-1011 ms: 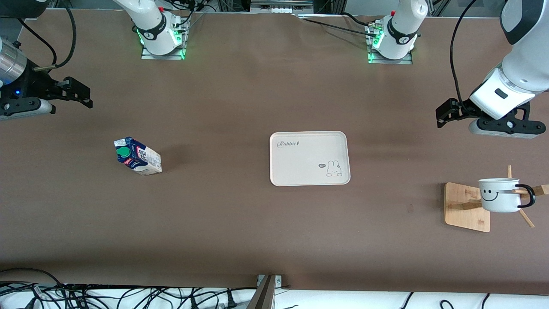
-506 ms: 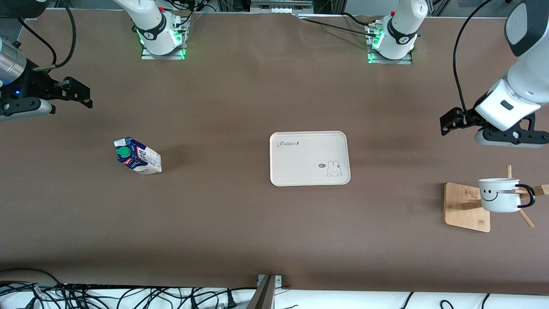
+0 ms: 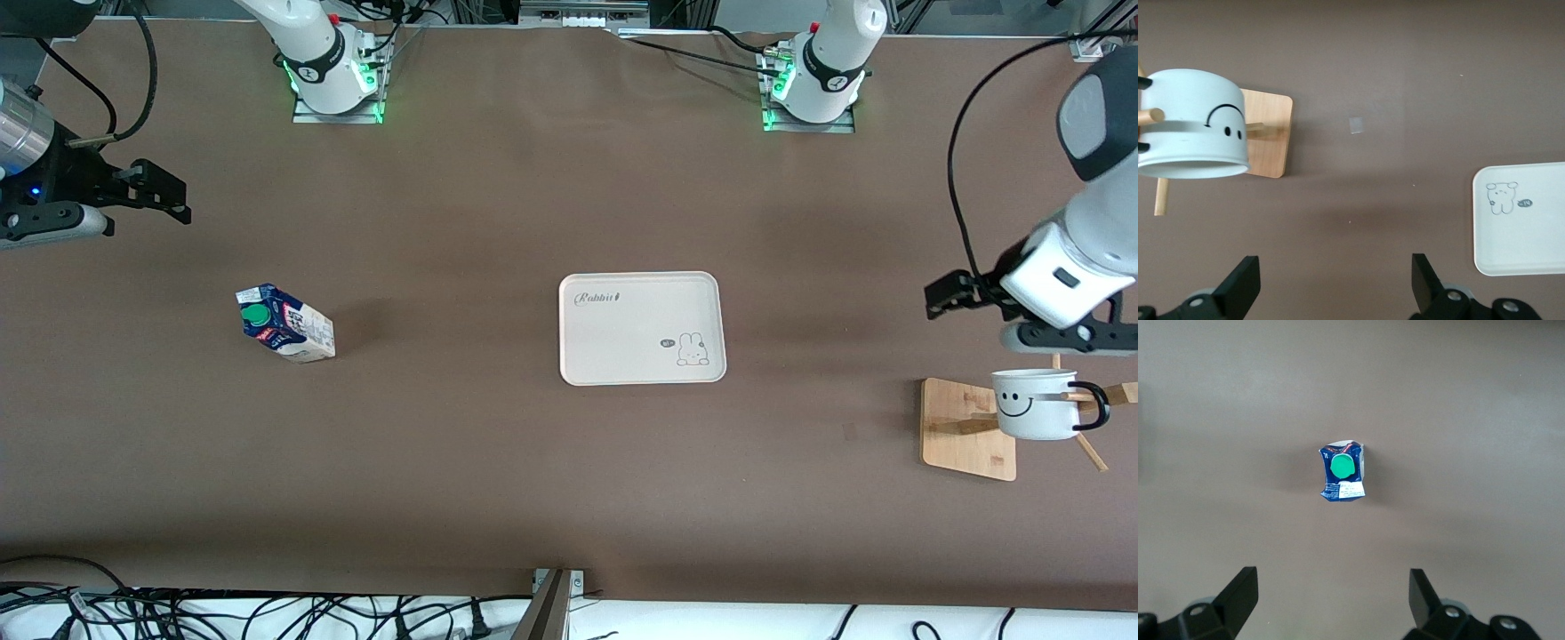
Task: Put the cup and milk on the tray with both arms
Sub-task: 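Move the left gripper down toward the white mug on the stand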
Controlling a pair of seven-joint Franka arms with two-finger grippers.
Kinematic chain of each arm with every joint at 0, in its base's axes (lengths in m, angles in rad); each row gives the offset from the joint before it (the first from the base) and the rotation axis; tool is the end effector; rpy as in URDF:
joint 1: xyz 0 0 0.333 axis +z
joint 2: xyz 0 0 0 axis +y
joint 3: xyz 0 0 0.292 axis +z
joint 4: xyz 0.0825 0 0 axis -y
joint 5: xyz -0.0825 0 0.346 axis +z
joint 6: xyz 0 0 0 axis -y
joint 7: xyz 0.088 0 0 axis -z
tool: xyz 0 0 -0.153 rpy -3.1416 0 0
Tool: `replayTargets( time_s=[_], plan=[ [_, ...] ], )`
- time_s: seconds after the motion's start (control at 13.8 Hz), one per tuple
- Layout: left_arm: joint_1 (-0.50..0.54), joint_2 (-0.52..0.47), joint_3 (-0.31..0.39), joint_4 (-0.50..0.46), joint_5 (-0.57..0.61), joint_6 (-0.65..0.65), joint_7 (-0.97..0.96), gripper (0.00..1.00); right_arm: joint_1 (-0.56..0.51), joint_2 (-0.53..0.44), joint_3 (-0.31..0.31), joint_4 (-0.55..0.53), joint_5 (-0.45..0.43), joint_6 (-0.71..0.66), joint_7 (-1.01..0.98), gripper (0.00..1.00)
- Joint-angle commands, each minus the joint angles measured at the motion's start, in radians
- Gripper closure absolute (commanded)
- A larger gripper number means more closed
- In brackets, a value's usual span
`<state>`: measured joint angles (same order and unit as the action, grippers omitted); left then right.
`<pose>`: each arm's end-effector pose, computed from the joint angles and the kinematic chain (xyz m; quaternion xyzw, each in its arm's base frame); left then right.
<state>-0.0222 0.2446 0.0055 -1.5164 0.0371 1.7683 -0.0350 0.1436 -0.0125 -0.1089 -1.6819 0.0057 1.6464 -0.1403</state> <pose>0.5952 -0.0053 0.4597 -0.9998 -0.0055 -0.0041 0.0188 0.5154 0.0185 0.5190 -0.9961 -0.0871 0.0113 0.0041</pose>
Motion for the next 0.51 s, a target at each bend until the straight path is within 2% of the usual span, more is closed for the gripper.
replayTargets(
  time_s=[0.0, 0.29, 0.43],
  plan=[
    [0.014, 0.025, -0.004, 0.022, 0.001, 0.037, -0.112, 0.00, -0.013, 0.009, 0.005, 0.022, 0.020, -0.007, -0.007, 0.00],
    [0.021, -0.017, -0.006, -0.048, 0.006, 0.086, -0.379, 0.00, -0.013, 0.009, 0.005, 0.022, 0.020, -0.007, -0.007, 0.00],
    [0.022, -0.057, -0.006, -0.134, 0.012, 0.172, -0.387, 0.00, -0.013, 0.009, 0.005, 0.022, 0.020, -0.007, -0.007, 0.00]
  ],
)
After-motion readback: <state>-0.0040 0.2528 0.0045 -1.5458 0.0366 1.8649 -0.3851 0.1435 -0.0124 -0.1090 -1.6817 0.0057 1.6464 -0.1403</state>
